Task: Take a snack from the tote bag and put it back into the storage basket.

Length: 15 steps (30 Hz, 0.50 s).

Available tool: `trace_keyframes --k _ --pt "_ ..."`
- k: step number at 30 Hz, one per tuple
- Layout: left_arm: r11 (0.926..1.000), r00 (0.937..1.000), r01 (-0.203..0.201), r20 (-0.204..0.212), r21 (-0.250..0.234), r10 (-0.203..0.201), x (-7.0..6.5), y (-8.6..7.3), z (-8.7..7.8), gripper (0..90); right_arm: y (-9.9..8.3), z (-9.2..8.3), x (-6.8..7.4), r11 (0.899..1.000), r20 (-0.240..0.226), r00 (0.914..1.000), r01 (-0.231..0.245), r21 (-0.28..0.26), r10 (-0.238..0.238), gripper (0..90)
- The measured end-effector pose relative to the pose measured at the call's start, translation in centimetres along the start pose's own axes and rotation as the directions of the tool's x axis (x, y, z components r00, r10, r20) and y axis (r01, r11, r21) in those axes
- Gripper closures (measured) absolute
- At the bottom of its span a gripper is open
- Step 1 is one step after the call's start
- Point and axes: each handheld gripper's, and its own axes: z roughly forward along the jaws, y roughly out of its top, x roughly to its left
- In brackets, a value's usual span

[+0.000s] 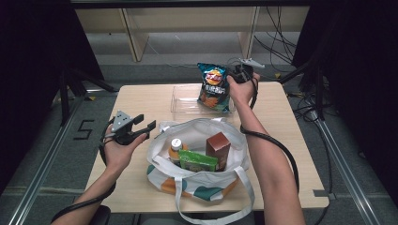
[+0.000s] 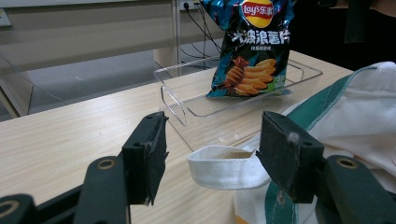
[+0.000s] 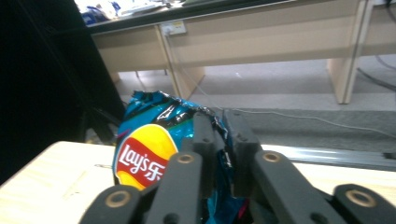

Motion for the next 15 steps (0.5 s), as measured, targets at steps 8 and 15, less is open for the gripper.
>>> trace_keyframes --k 8,15 --pt "1.0 1.0 0.002 -0.002 -0.001 -0.002 0.0 0.0 0.0 40.8 -0.1 -0.5 -0.7 0.997 0.048 0.9958 0.077 0.023 -0.078 60.4" --pt "0.9999 1.0 -0.001 0.006 -0.011 0.001 -0.1 0.0 0.0 40.7 0.0 -2.0 -0.9 0.998 0.056 0.9966 0.059 0.022 -0.06 46.9"
